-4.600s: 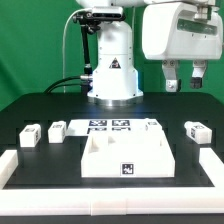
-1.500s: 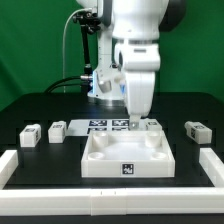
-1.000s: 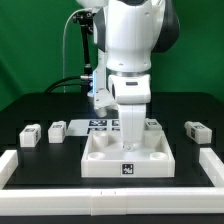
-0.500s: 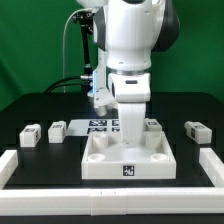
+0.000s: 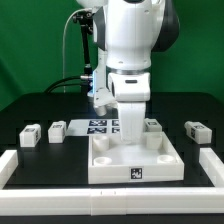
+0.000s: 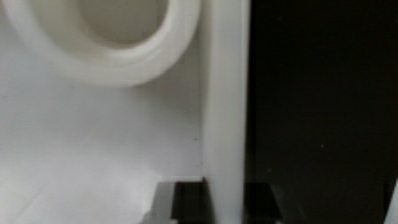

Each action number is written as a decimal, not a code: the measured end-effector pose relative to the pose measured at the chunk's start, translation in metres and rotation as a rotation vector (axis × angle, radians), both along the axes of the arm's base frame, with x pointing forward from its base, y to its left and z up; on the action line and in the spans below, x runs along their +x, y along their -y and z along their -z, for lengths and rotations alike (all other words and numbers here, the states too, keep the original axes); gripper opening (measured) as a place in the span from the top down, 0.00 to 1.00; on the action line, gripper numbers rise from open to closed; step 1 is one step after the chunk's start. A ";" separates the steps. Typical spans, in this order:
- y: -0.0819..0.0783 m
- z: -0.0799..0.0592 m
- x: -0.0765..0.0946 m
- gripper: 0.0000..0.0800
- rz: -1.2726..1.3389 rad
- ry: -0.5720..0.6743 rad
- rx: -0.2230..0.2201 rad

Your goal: Assemble one leg

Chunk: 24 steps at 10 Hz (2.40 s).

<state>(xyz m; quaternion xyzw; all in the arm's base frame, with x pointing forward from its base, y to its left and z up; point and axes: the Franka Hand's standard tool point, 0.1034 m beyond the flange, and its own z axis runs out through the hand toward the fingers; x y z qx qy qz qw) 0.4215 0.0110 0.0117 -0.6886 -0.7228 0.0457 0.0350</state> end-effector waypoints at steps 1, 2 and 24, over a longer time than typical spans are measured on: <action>0.000 0.000 0.000 0.92 0.000 0.000 0.000; 0.000 0.000 0.000 0.92 0.000 0.000 0.000; -0.056 0.001 0.065 0.78 0.111 0.071 0.022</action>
Offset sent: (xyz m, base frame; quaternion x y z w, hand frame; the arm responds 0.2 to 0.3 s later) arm 0.0000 0.0000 0.0000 0.0000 0.0000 0.0000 1.0000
